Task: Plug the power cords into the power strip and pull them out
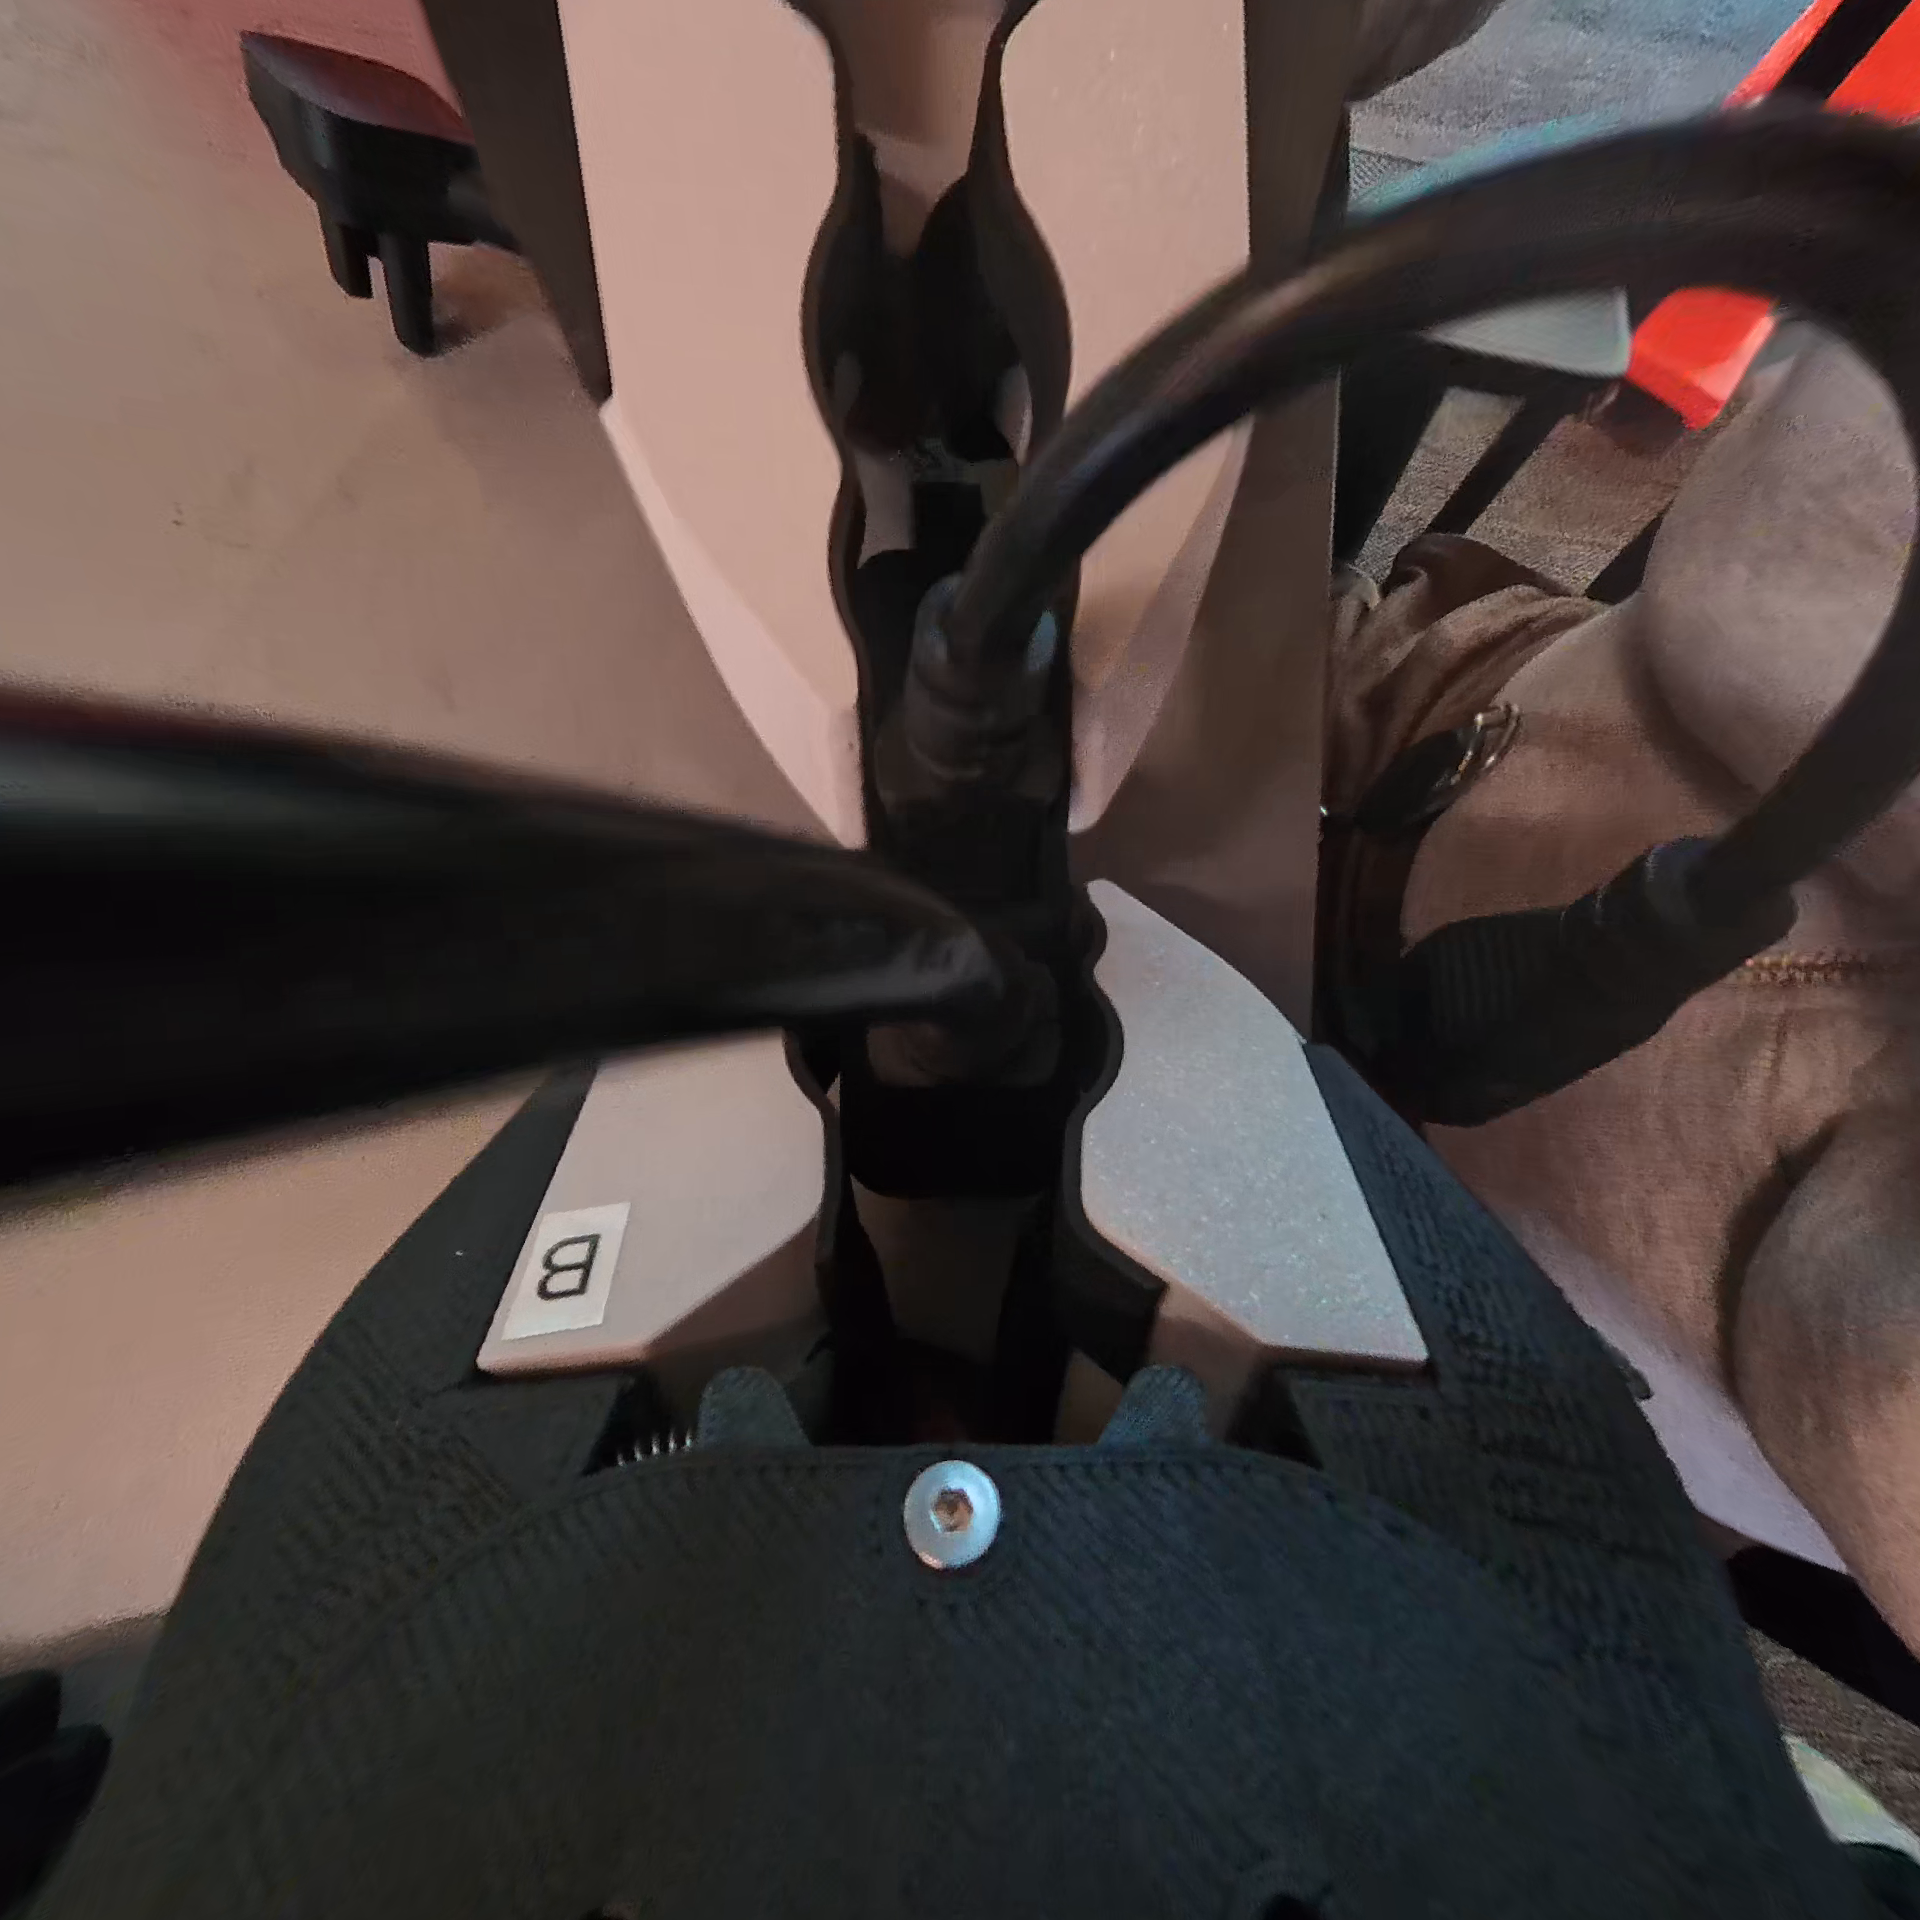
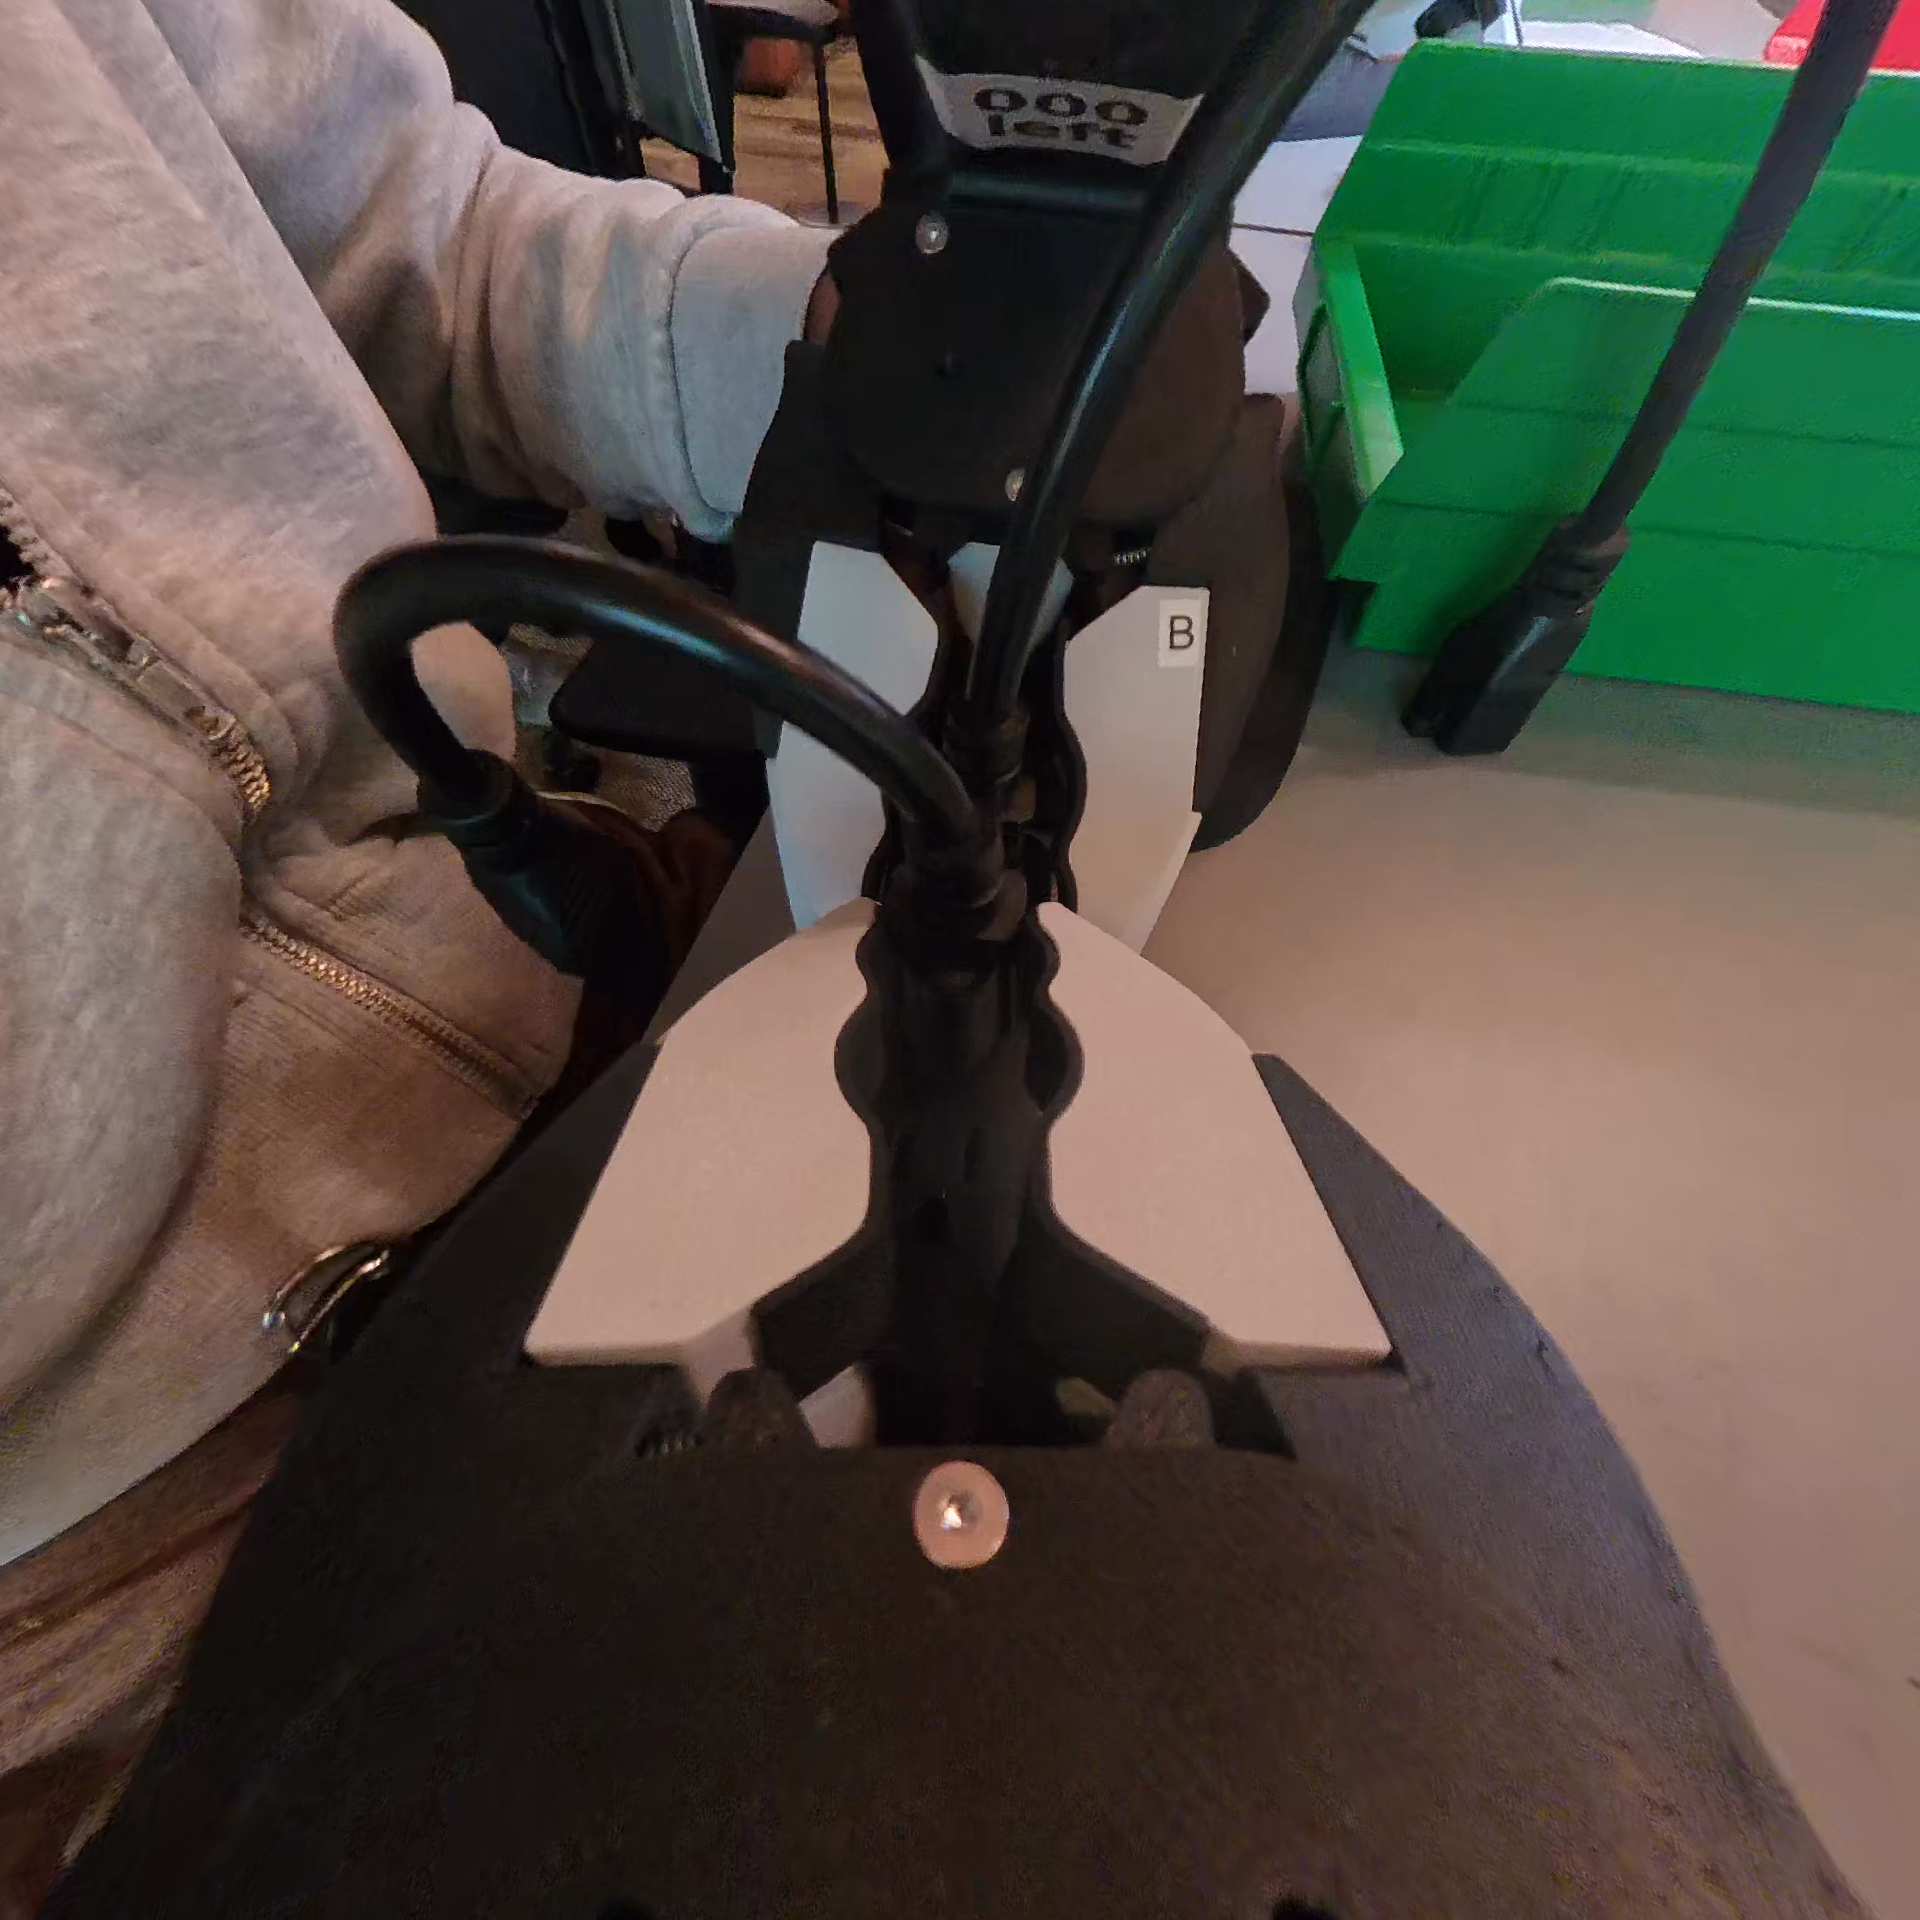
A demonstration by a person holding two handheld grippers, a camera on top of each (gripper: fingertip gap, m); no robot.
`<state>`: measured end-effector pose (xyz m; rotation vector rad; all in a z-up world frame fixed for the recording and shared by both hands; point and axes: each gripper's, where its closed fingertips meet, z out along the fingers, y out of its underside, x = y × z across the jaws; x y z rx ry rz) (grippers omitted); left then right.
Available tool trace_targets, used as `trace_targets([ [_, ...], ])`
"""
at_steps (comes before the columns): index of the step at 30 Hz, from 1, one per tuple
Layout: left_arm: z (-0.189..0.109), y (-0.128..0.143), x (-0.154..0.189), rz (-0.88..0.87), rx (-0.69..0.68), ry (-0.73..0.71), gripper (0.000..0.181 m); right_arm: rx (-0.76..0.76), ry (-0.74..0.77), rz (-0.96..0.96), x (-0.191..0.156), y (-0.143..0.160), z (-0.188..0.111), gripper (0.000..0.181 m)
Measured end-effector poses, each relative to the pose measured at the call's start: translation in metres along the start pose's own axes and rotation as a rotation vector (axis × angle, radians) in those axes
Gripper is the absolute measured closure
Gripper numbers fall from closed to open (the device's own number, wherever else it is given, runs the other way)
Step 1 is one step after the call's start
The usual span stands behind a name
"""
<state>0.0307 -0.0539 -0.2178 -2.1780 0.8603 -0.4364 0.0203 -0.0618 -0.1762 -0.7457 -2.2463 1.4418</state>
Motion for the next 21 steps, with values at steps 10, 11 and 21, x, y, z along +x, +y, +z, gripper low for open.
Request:
trace_targets([
  [10,0.002,-0.001,0.001,0.004,-0.002,0.000,0.139,0.010,0.019,0.001,-0.001,0.001,-0.003,0.158],
  [11,0.002,-0.001,0.001,0.004,-0.003,0.001,0.139,0.017,0.017,0.002,0.000,0.000,-0.002,0.158],
  [21,-0.001,0.000,0.000,0.004,-0.002,-0.011,0.140,-0.044,0.151,-0.049,0.021,-0.005,-0.045,0.158],
])
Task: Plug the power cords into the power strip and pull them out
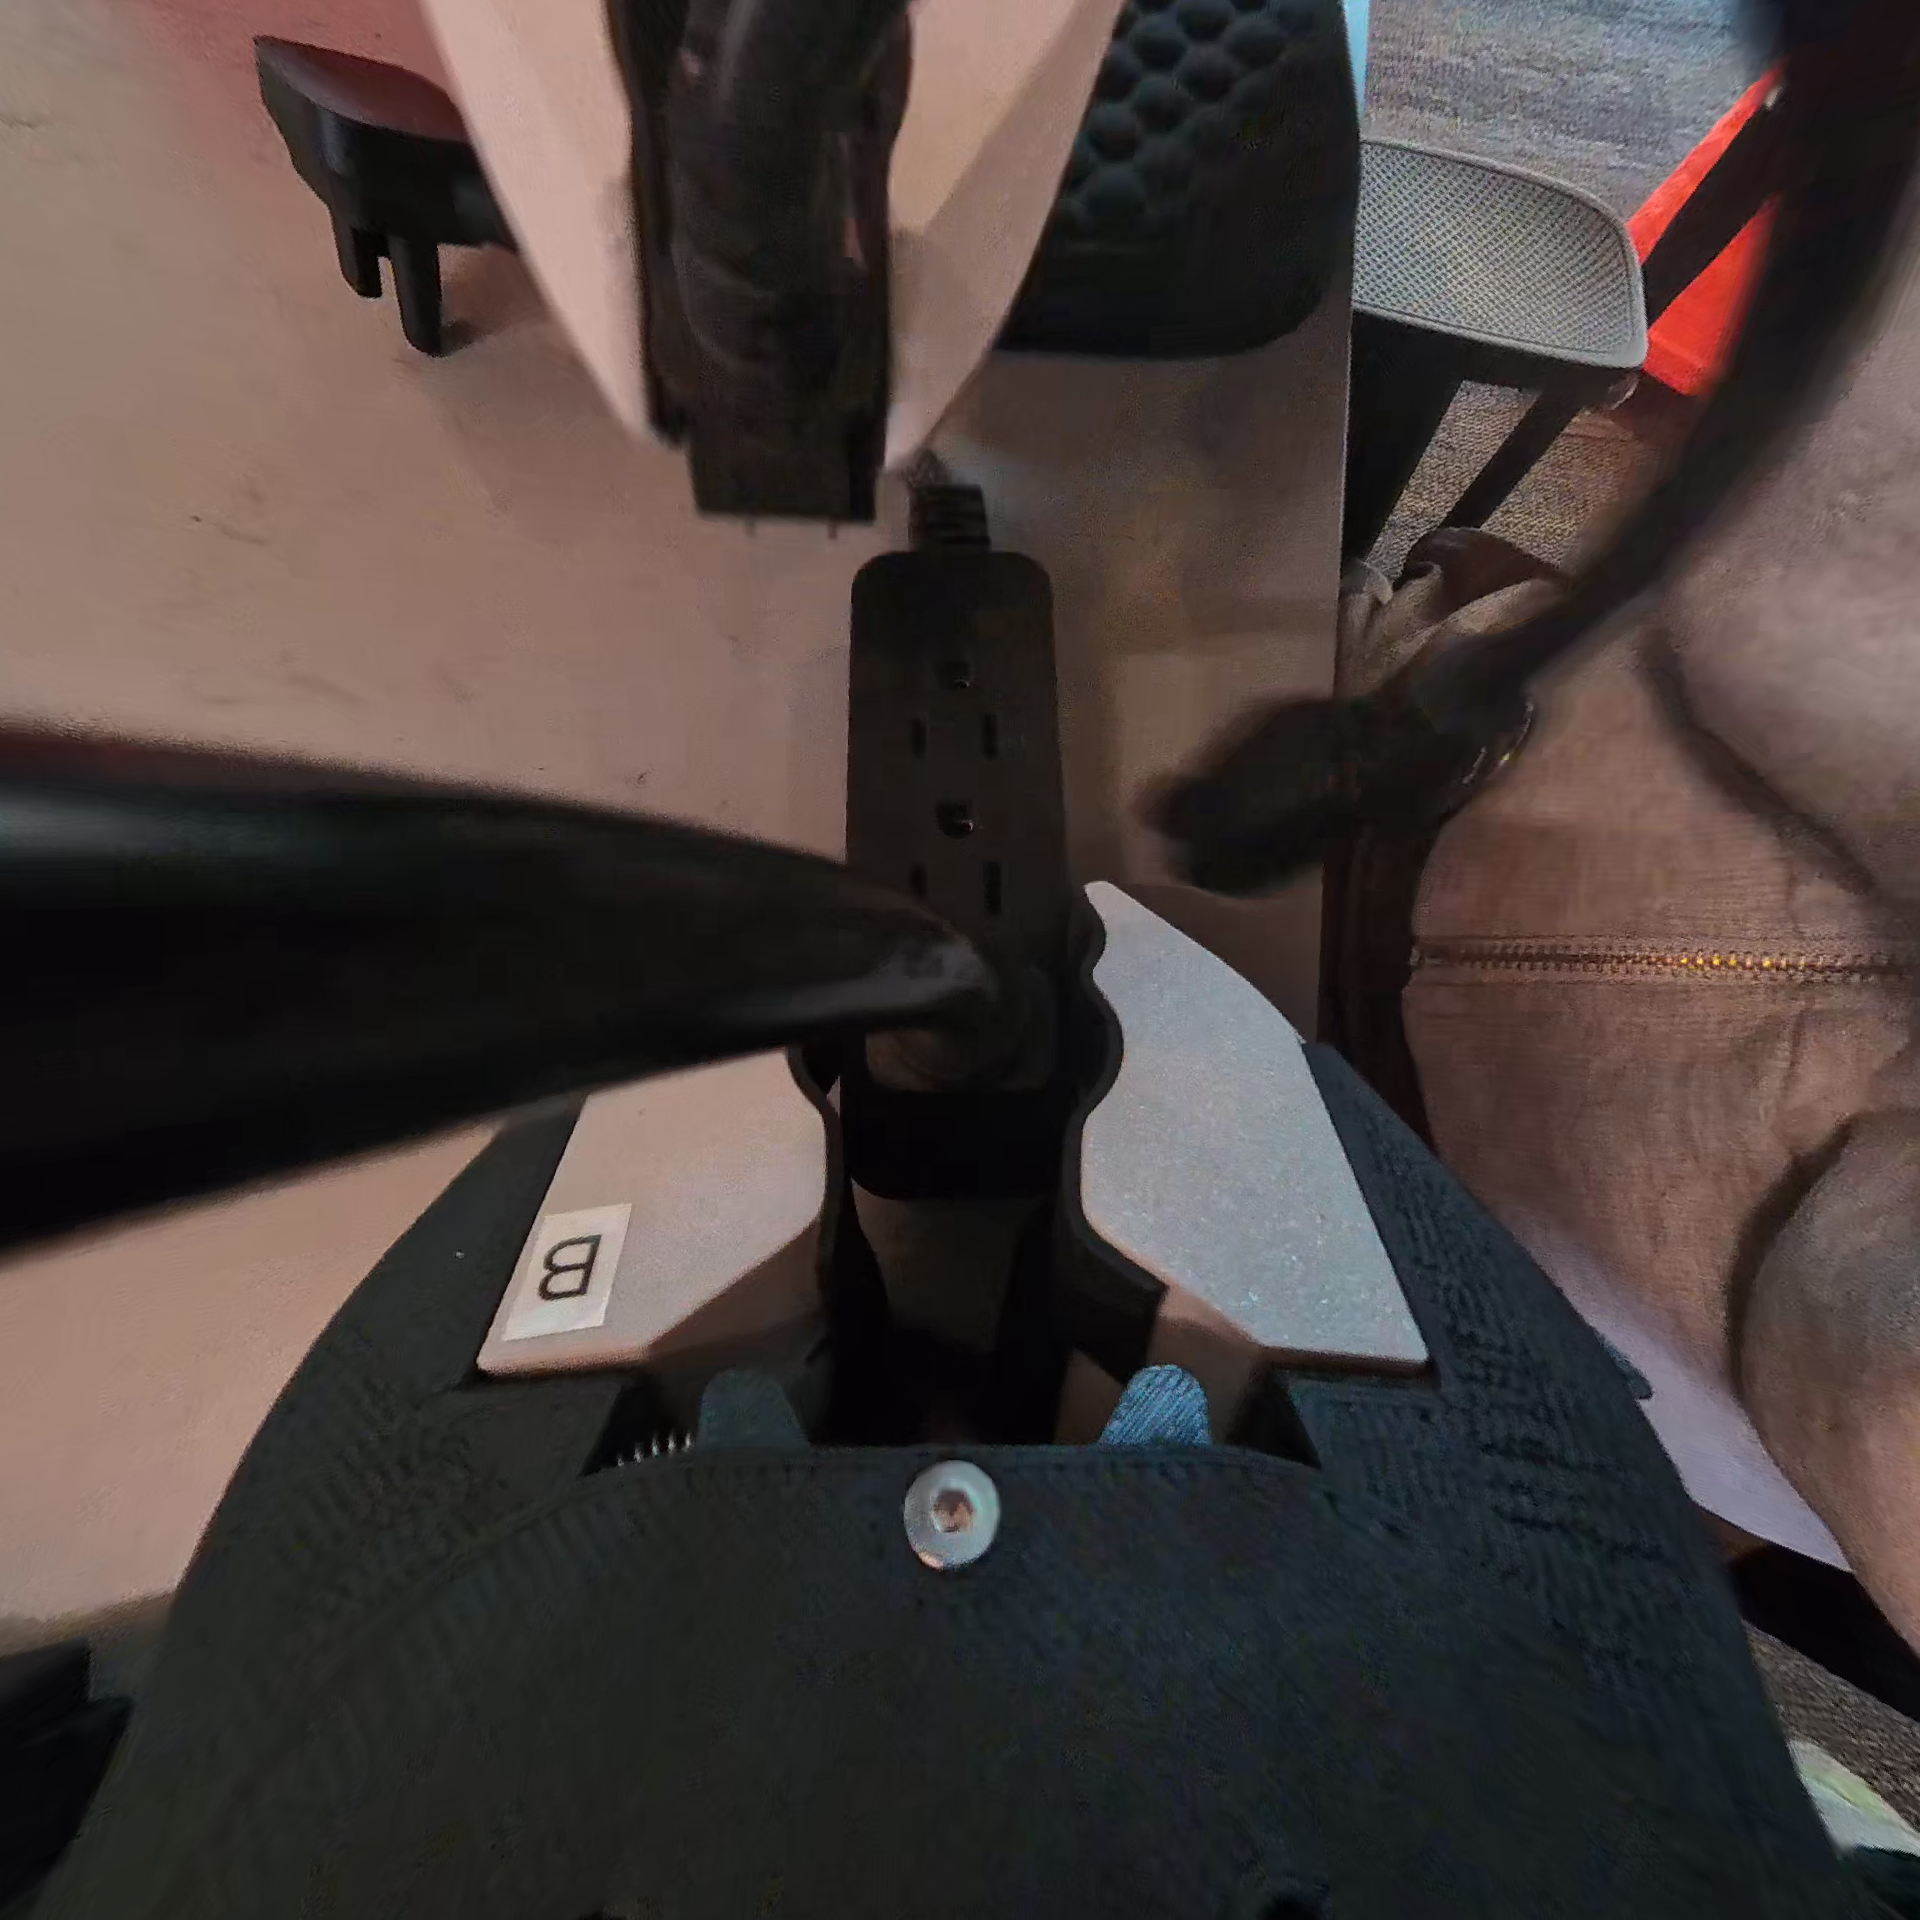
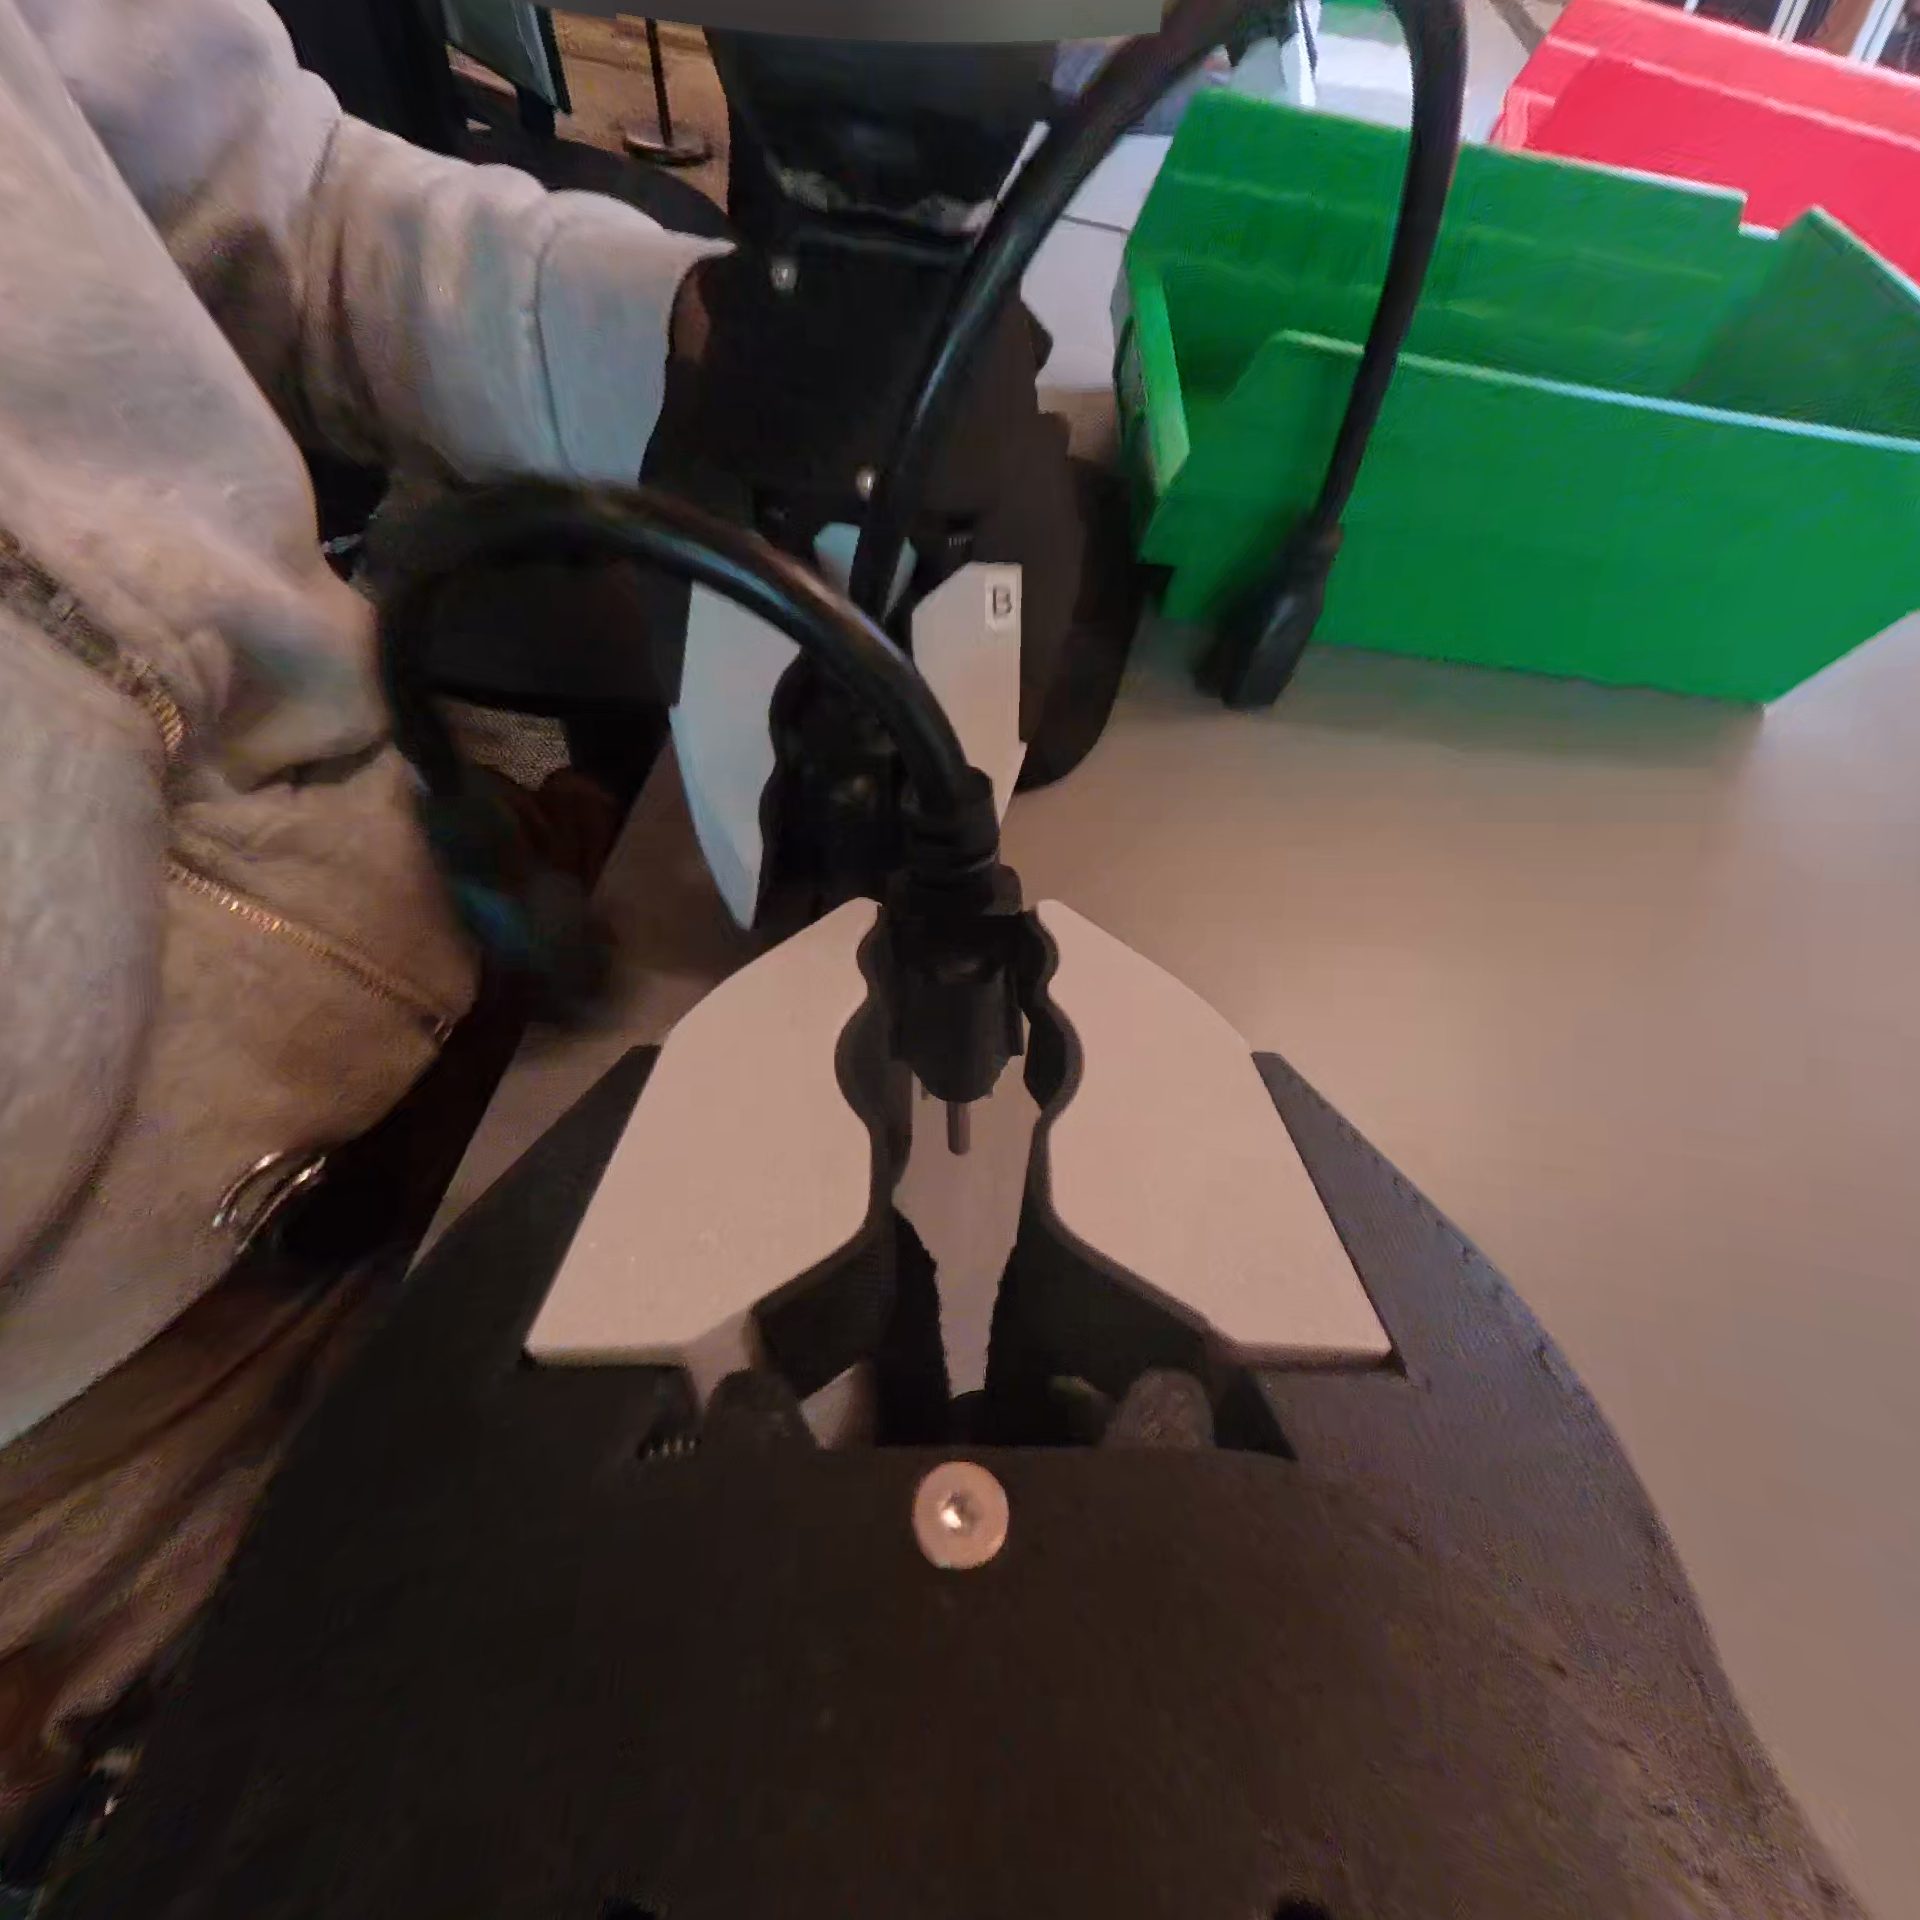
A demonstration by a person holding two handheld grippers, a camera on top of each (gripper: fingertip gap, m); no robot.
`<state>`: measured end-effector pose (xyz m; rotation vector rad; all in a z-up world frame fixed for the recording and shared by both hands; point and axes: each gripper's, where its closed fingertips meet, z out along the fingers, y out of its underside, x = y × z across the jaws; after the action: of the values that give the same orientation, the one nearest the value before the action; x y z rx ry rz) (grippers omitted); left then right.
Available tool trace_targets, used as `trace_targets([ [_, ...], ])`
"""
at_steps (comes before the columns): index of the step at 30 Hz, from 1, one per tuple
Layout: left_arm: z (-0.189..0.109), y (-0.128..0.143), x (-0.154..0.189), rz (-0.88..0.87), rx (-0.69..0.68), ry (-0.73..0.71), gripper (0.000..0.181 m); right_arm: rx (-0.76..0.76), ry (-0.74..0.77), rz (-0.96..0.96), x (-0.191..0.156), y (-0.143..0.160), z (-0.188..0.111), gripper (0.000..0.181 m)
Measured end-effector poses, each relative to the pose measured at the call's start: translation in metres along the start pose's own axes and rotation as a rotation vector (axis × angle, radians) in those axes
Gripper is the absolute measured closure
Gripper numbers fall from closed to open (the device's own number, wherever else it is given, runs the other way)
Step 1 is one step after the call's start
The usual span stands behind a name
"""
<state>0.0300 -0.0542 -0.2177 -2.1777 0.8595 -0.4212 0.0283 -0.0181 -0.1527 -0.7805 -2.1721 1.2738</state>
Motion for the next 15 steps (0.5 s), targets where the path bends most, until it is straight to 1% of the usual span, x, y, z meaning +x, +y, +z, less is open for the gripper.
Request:
trace_targets([
  [3,0.001,-0.001,-0.001,-0.014,-0.006,0.009,0.140,0.040,0.026,0.009,0.001,-0.002,-0.009,0.158],
  [6,0.001,-0.001,-0.001,-0.017,-0.006,0.008,0.140,0.108,0.054,0.025,0.008,-0.018,-0.018,0.159],
  [9,0.000,-0.001,-0.002,-0.024,-0.003,0.004,0.140,0.139,0.146,0.070,0.026,-0.032,-0.043,0.159],
  [11,0.000,-0.001,-0.002,-0.026,-0.003,0.003,0.140,0.147,0.239,0.105,0.042,-0.042,-0.070,0.159],
  [12,0.000,-0.001,-0.002,-0.029,-0.003,0.003,0.140,0.152,0.297,0.121,0.050,-0.048,-0.089,0.158],
  [14,0.000,-0.001,-0.005,-0.037,-0.006,-0.014,0.135,0.138,0.430,0.156,0.067,-0.057,-0.136,0.158],
  [15,0.000,-0.001,-0.006,-0.039,-0.005,-0.023,0.133,0.107,0.512,0.169,0.076,-0.059,-0.163,0.158],
])
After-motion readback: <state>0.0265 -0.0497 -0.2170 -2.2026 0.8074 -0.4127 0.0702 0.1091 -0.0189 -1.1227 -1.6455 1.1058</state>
